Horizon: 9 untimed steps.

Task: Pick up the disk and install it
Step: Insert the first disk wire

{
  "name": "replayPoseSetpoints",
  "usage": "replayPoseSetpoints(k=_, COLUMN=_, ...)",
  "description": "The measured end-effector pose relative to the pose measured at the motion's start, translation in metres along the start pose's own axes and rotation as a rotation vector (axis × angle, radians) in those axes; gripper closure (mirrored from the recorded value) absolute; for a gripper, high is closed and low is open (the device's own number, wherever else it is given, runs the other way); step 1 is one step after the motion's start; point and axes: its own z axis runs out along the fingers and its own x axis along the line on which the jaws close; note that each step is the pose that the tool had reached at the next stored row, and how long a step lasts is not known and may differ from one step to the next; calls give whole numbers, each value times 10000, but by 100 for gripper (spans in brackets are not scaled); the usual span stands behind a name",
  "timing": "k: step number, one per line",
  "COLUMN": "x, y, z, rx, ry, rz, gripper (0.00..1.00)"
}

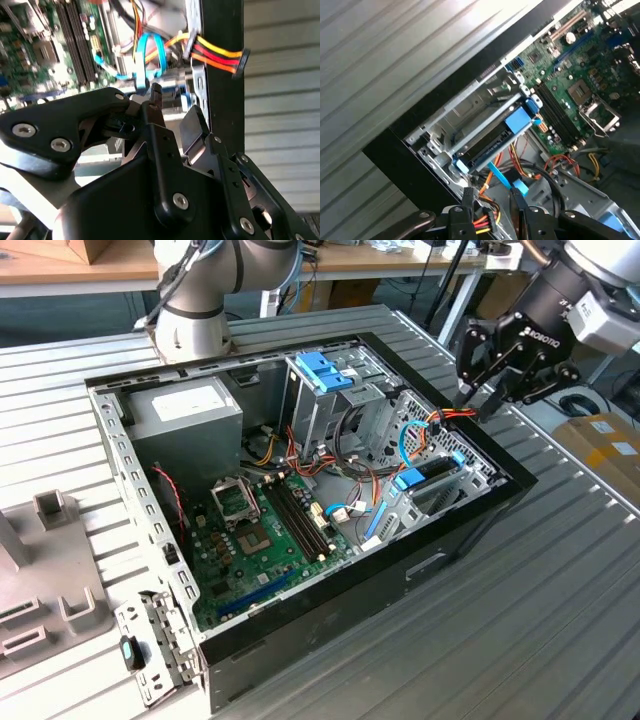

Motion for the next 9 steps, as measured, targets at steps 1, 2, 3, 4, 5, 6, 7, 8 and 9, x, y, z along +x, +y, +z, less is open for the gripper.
replayPoseSetpoints(k=1, x=2, y=-2, z=0, rx=203, ry=-168, rz=-22, gripper=58)
replayPoseSetpoints(k=2, x=5, y=-3, z=3, rx=317, ry=-263, rz=-37, gripper=58)
replayPoseSetpoints(k=3, x=17, y=-12, z=7, rx=344, ry=-288, rz=-41, gripper=58)
replayPoseSetpoints(k=4, x=33, y=-25, z=10, rx=345, ry=-293, rz=-44, gripper=58)
replayPoseSetpoints(k=5, x=52, y=-41, z=12, rx=341, ry=-298, rz=-54, gripper=58)
replayPoseSetpoints(k=6, x=66, y=-54, z=13, rx=337, ry=-303, rz=-61, gripper=58)
replayPoseSetpoints(k=7, x=86, y=-72, z=15, rx=331, ry=-309, rz=-69, gripper=58)
replayPoseSetpoints(k=8, x=116, y=-98, z=19, rx=320, ry=-321, rz=-75, gripper=58)
replayPoseSetpoints(k=9, x=144, y=-122, z=23, rx=309, ry=-334, rz=-78, gripper=58)
